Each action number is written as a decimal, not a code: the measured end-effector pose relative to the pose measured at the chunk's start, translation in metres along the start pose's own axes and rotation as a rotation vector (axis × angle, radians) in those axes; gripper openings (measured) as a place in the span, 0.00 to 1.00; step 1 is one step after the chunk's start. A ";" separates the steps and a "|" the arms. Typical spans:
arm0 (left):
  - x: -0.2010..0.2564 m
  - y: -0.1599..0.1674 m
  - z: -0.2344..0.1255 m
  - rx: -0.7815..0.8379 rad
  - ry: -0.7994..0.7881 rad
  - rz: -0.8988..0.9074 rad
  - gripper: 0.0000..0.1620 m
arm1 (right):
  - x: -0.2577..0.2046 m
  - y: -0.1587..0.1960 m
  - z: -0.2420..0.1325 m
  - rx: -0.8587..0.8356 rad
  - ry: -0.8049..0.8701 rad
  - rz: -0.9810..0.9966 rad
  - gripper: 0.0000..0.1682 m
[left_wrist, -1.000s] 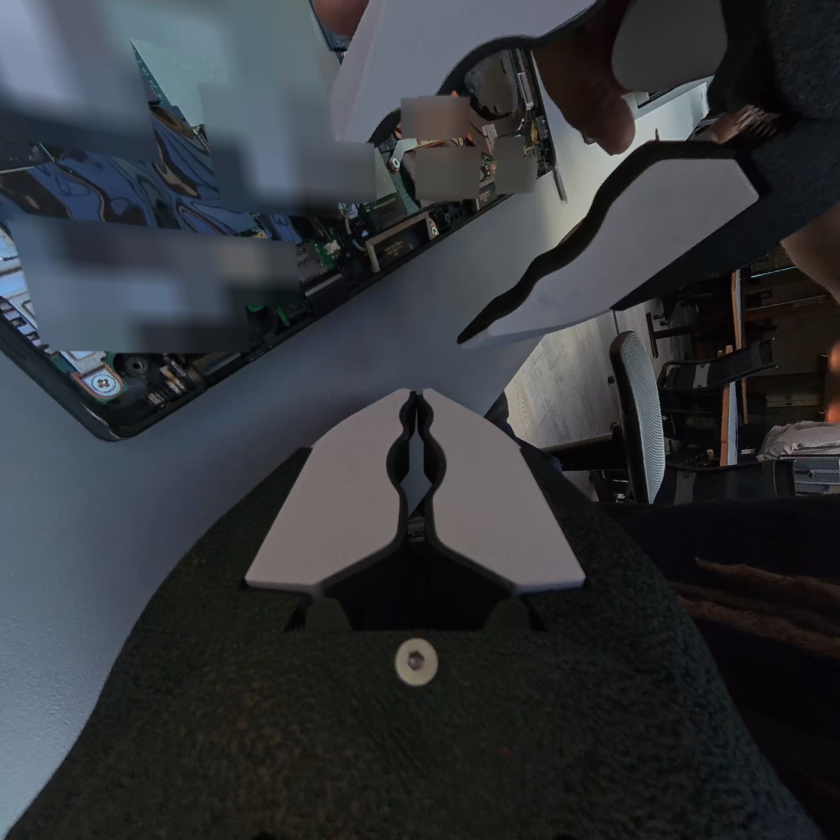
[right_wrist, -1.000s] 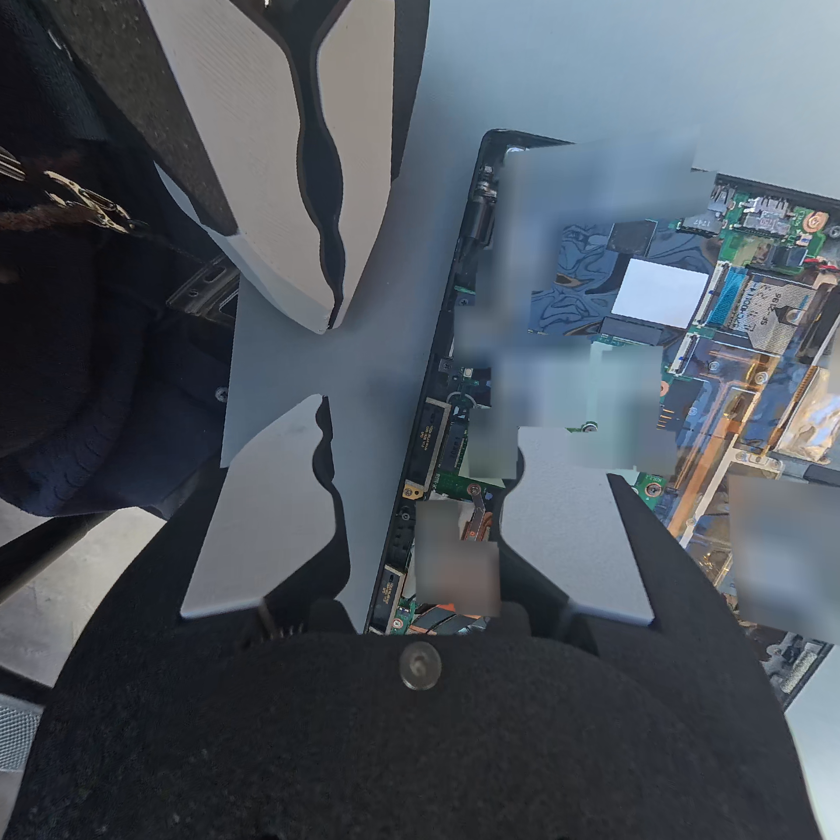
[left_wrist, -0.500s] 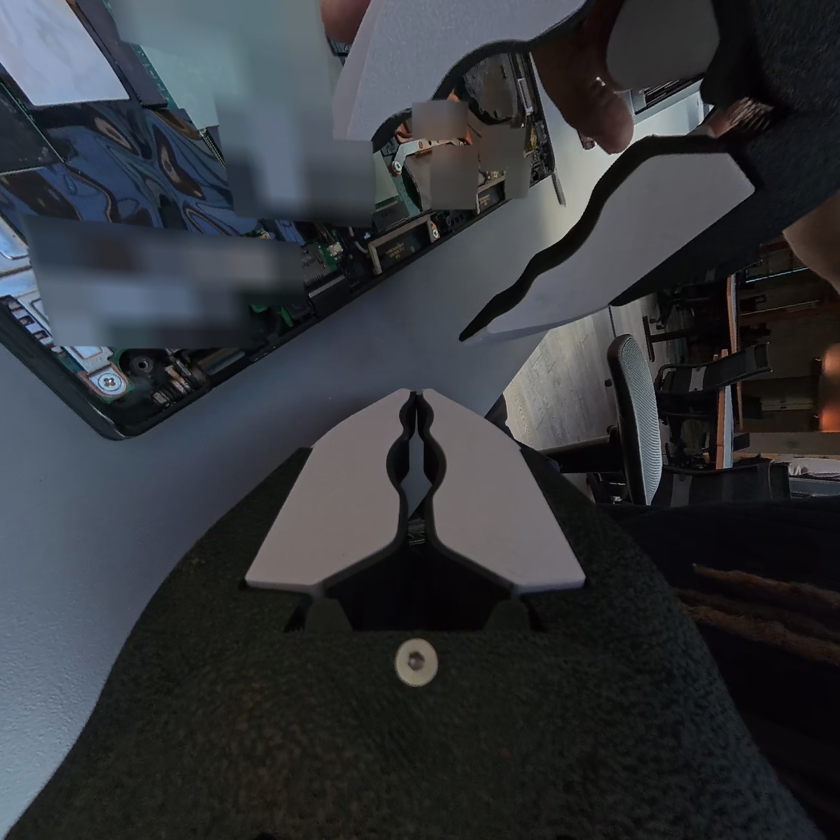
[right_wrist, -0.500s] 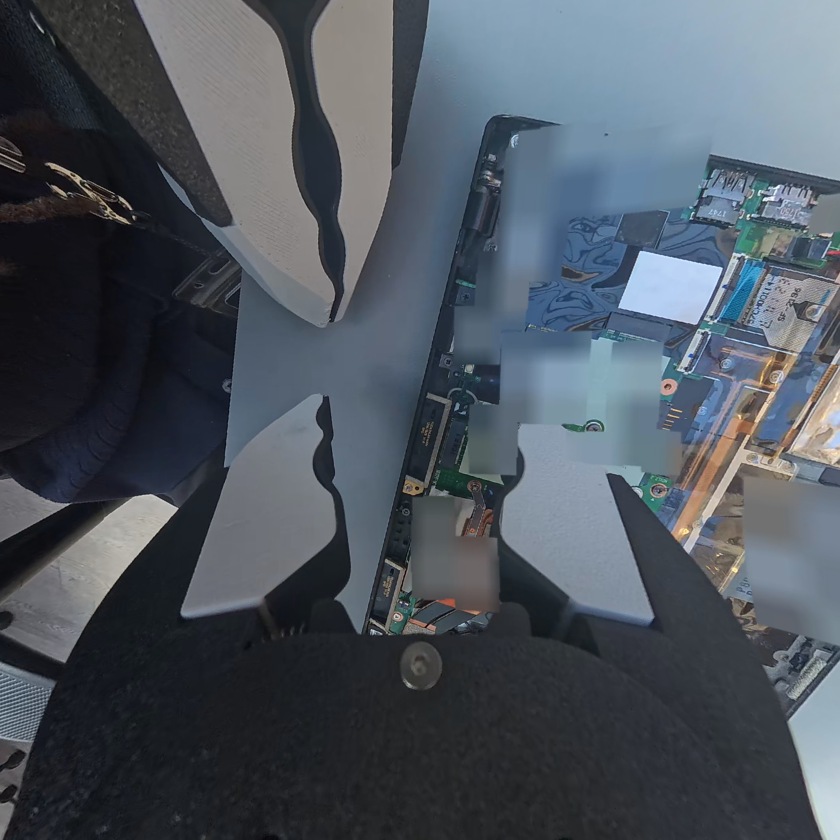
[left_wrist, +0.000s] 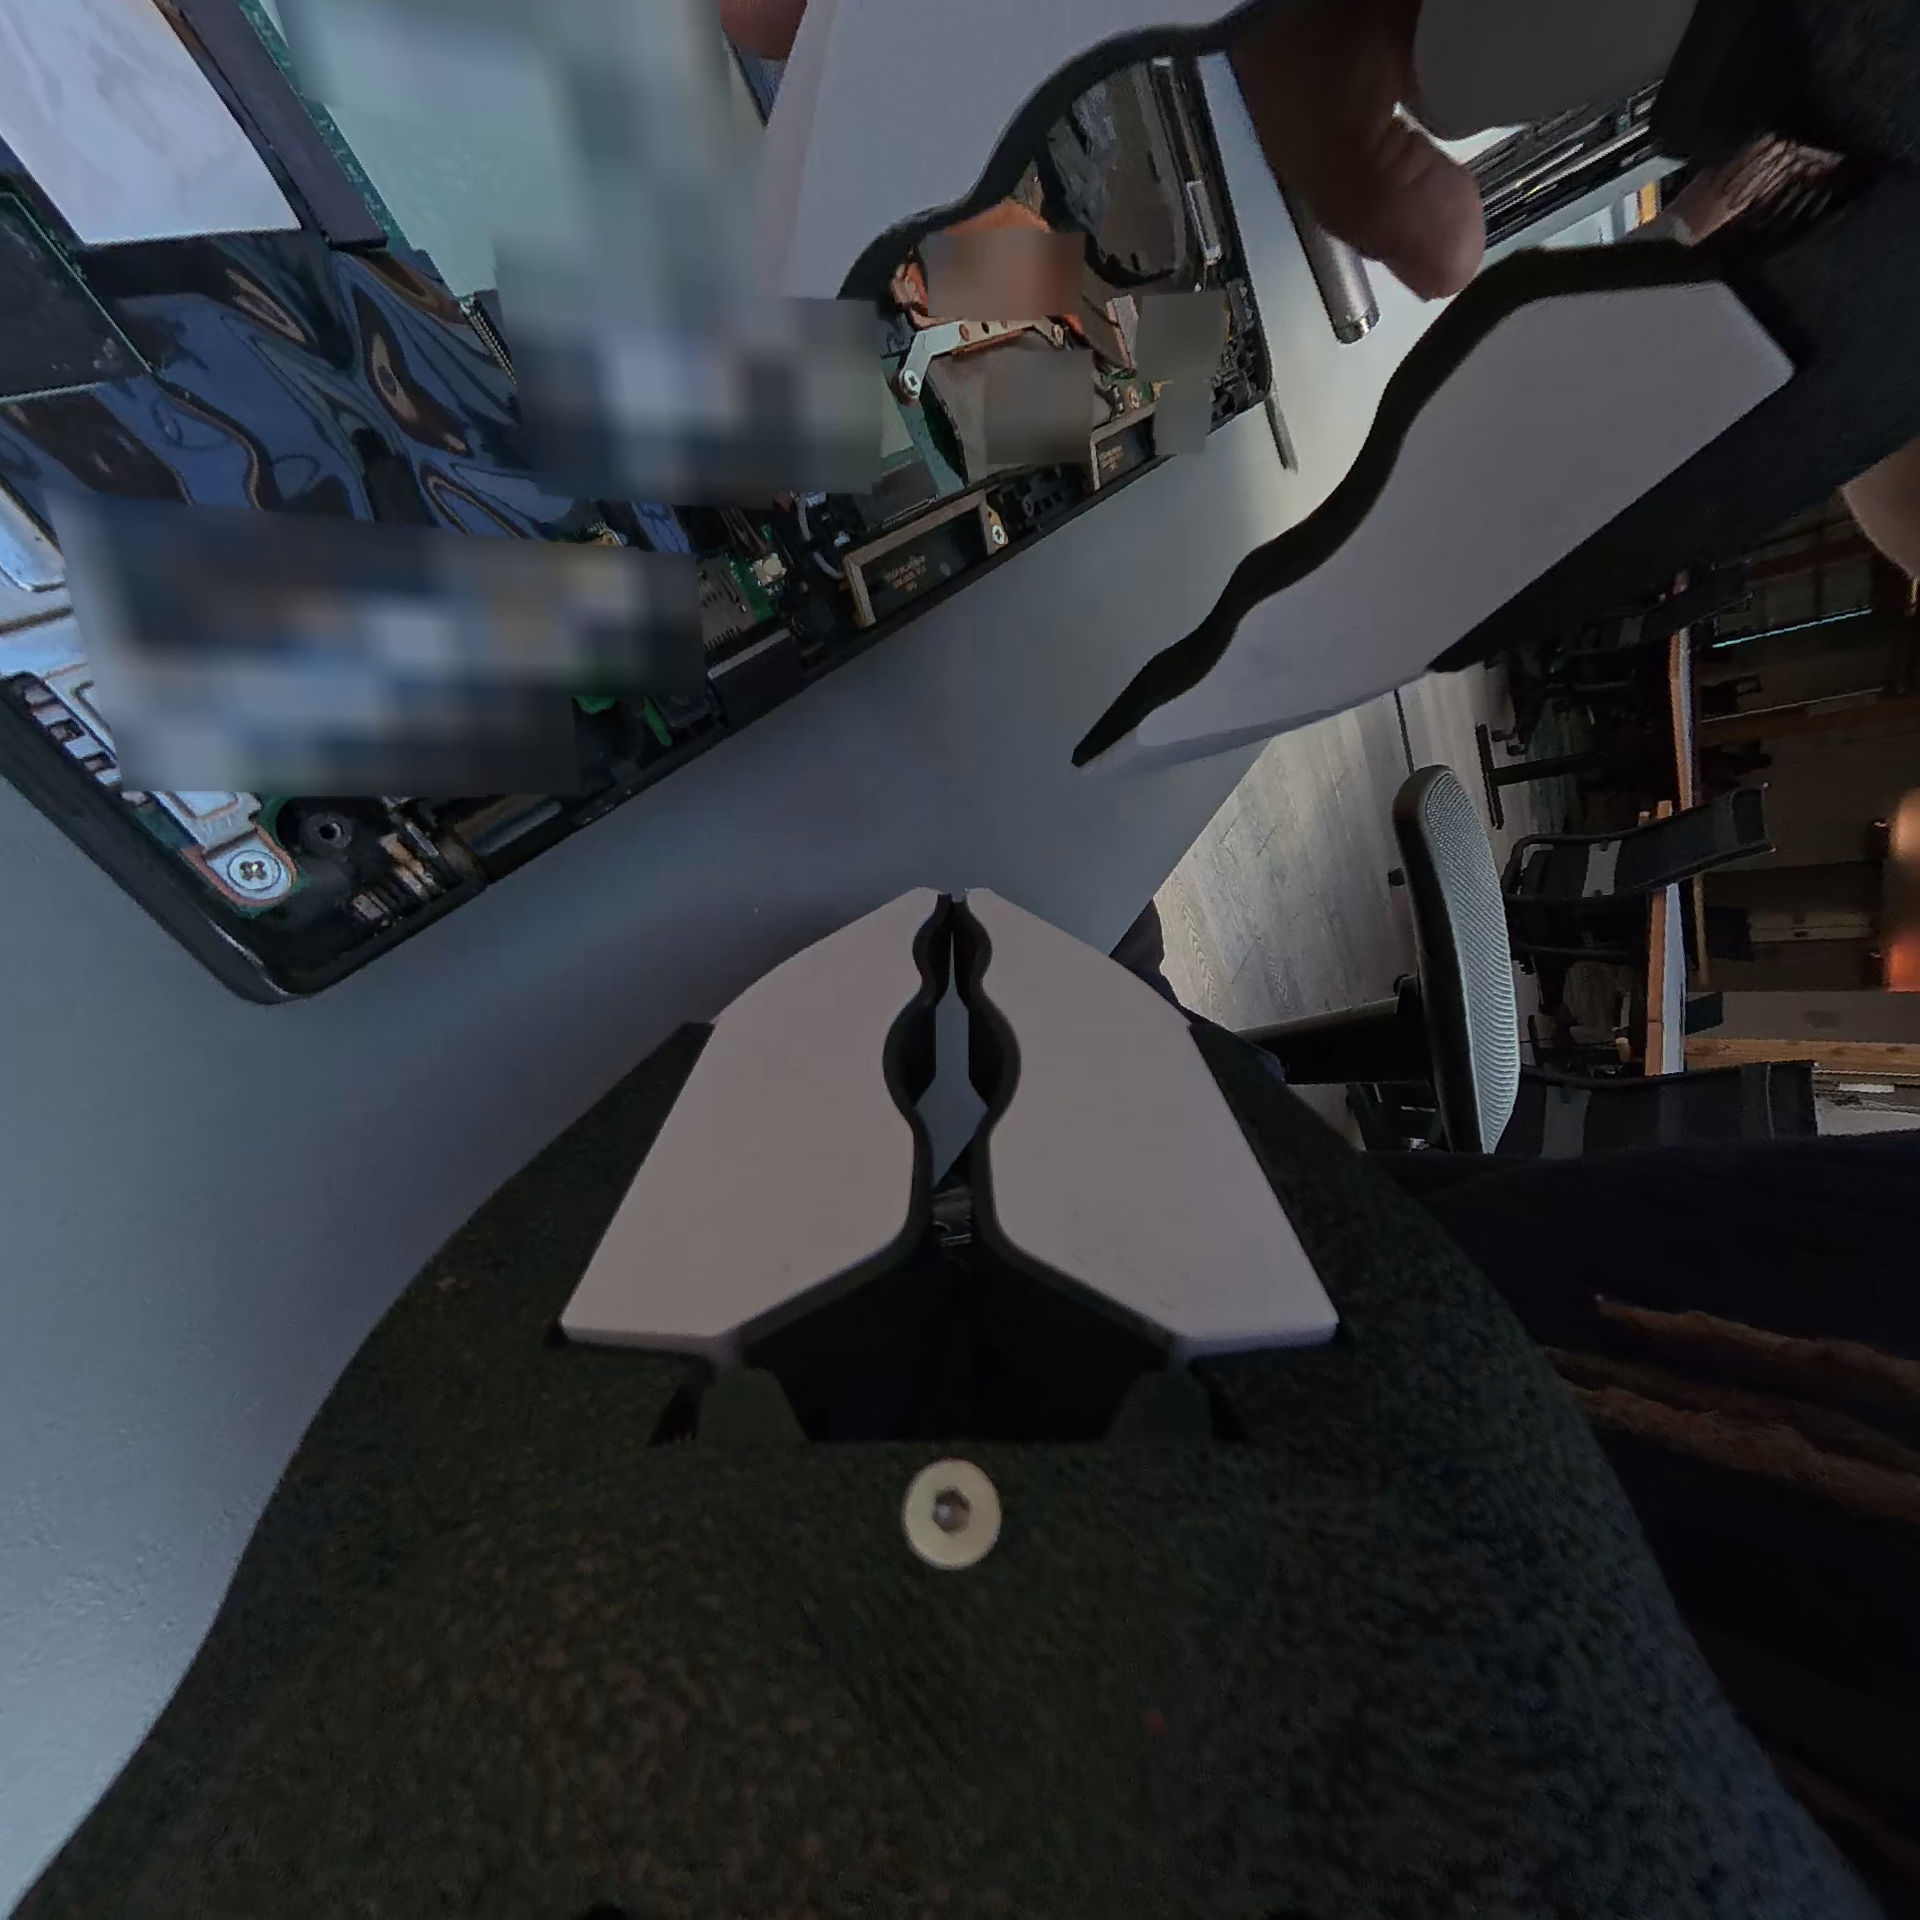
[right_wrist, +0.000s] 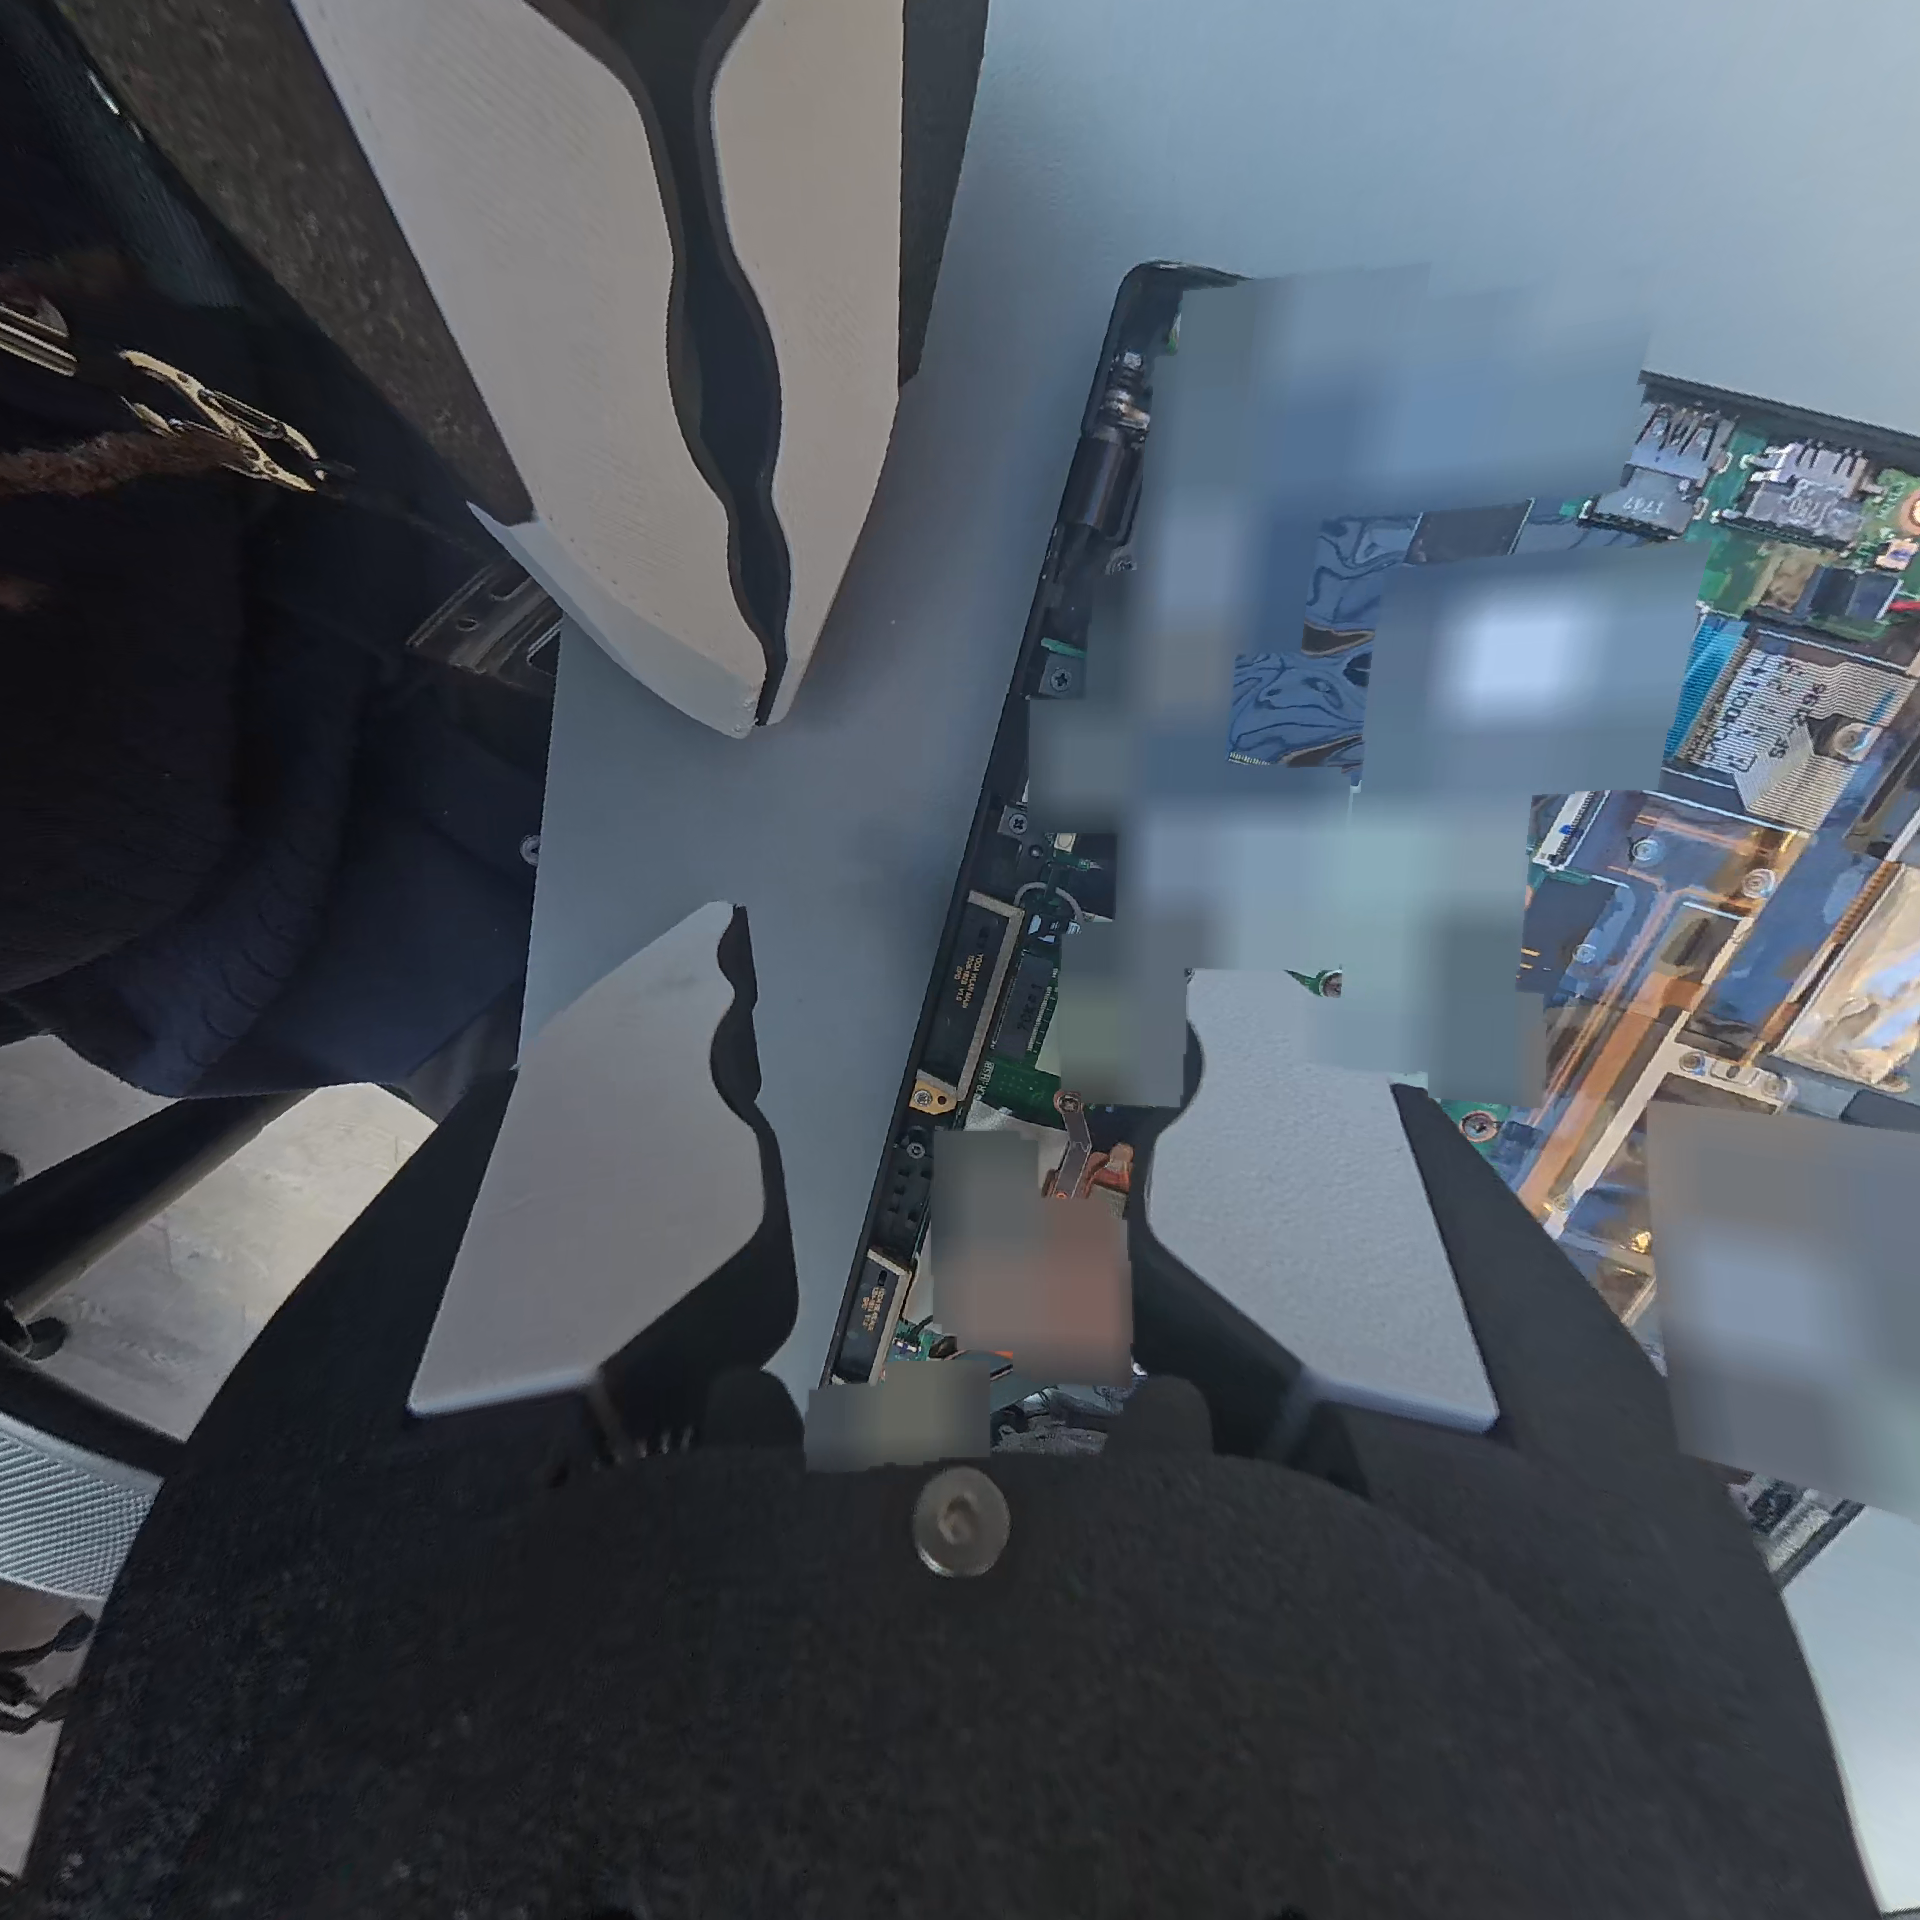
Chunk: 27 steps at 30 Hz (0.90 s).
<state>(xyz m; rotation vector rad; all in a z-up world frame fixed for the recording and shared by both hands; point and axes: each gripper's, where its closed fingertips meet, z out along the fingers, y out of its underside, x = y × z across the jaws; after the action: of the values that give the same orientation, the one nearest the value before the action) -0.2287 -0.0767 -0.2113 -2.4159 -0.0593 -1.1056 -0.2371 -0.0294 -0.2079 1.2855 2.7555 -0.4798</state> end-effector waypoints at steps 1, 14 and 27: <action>0.000 0.000 0.000 0.001 0.000 -0.001 0.00 | 0.001 0.000 -0.001 -0.001 0.004 -0.001 0.44; -0.001 0.000 -0.002 0.004 -0.001 -0.004 0.00 | 0.000 0.000 0.003 -0.032 -0.014 -0.017 0.45; -0.001 -0.001 -0.002 0.004 -0.005 -0.003 0.00 | -0.003 0.001 0.002 -0.033 -0.021 -0.014 0.44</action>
<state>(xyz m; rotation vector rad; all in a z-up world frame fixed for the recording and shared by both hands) -0.2309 -0.0767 -0.2113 -2.4155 -0.0665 -1.0994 -0.2345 -0.0312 -0.2100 1.2477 2.7455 -0.4436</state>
